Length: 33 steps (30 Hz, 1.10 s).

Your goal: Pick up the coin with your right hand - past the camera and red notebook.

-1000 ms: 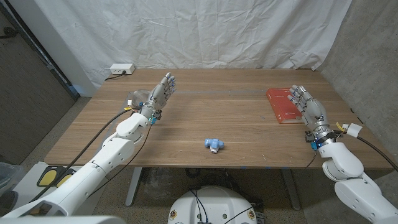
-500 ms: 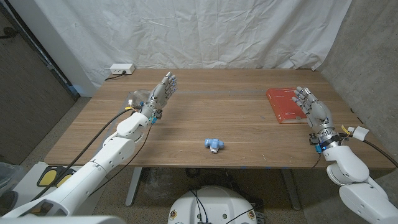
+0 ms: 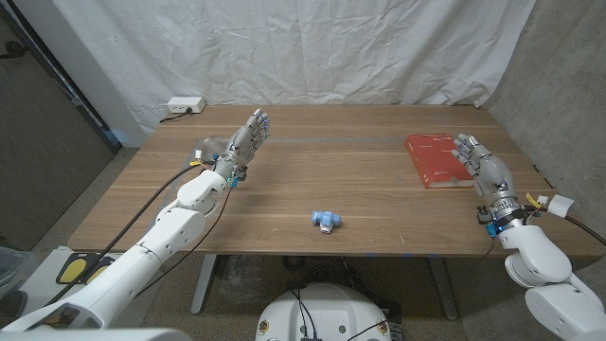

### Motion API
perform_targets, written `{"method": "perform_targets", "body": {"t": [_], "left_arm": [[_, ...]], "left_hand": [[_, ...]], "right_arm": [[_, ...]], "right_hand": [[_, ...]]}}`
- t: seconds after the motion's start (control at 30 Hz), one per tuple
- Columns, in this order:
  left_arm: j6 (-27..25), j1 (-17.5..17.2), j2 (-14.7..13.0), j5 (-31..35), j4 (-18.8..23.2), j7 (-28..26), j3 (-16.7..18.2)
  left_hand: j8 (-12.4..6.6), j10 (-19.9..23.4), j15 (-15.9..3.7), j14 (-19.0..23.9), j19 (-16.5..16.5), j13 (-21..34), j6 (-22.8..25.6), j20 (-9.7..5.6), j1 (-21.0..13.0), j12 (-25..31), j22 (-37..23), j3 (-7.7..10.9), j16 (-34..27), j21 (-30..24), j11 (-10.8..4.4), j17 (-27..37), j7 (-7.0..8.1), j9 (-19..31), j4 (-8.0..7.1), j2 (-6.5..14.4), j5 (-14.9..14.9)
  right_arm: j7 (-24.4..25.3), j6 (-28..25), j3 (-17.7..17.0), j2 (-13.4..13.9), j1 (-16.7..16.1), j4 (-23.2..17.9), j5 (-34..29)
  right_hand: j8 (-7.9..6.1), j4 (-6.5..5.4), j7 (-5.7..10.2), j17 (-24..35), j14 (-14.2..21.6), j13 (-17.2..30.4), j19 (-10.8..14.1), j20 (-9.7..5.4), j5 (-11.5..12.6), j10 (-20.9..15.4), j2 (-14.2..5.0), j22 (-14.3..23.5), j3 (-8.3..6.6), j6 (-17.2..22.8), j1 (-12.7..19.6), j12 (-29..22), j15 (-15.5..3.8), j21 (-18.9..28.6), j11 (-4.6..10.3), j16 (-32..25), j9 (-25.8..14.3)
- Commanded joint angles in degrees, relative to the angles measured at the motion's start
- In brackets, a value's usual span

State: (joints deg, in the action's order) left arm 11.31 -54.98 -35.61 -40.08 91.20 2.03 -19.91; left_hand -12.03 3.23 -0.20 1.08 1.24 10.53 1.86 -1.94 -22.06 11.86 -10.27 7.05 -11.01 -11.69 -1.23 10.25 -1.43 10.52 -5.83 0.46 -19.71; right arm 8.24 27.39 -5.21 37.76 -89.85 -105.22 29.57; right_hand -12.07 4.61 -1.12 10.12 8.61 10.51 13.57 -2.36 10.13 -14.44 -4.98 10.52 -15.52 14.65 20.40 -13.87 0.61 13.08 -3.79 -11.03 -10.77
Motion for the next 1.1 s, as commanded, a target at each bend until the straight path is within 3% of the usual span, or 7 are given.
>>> {"method": "perform_targets", "body": {"t": [0.03, 0.7, 1.1], "left_arm": [[-0.2, -0.41, -0.33, 0.06, 0.56, -0.37, 0.24], [-0.07, -0.54, -0.38, 0.25, 0.88, -0.34, 0.11], [0.43, -1.03, -0.13, 0.36, 1.23, -0.71, 0.13]], "left_hand": [[0.34, 0.17, -0.19, 0.4, -0.36, 0.26, 0.27, -2.83, -0.24, -0.12, -0.09, -0.06, 0.16, -0.06, -0.05, 0.18, -0.36, 0.3, 0.3, 0.28, -0.31], [0.41, 0.28, -0.14, 0.36, -0.29, 0.27, 0.28, -2.77, -0.47, -0.14, -0.1, -0.17, 0.2, 0.01, 0.02, 0.19, -0.26, 0.31, 0.4, 0.49, -0.19], [0.44, 0.23, -0.18, 0.35, -0.22, 0.27, 0.31, -2.73, -0.56, -0.19, -0.1, -0.26, 0.21, 0.04, 0.02, 0.19, -0.29, 0.31, 0.44, 0.57, -0.12]], "right_arm": [[2.99, -1.43, -1.84, -1.26, -1.57, -1.16, -4.9], [11.31, -3.12, -2.62, -5.13, -2.88, -2.7, -18.92], [14.58, -8.19, -3.81, -5.3, -4.37, -5.44, -25.84]], "right_hand": [[-0.11, 0.57, 0.08, 0.16, 0.56, 0.17, 0.76, -1.26, 0.02, -0.69, 0.22, 0.16, 0.0, 0.63, 0.75, -0.1, -0.17, 0.02, 0.09, -0.09, -0.2], [-0.61, 1.84, 1.41, 0.08, 2.32, 0.19, 2.1, -1.48, 0.07, -3.17, 0.38, 0.19, -0.15, 3.15, 2.23, -0.68, -1.44, 0.17, 0.97, -0.26, -0.23], [-0.63, 2.21, 1.95, 0.08, 2.63, 0.2, 2.43, -1.61, 0.11, -3.47, 0.46, 0.21, -0.15, 3.75, 2.7, -0.65, -1.71, 0.16, 1.27, -0.19, -0.24]]}}
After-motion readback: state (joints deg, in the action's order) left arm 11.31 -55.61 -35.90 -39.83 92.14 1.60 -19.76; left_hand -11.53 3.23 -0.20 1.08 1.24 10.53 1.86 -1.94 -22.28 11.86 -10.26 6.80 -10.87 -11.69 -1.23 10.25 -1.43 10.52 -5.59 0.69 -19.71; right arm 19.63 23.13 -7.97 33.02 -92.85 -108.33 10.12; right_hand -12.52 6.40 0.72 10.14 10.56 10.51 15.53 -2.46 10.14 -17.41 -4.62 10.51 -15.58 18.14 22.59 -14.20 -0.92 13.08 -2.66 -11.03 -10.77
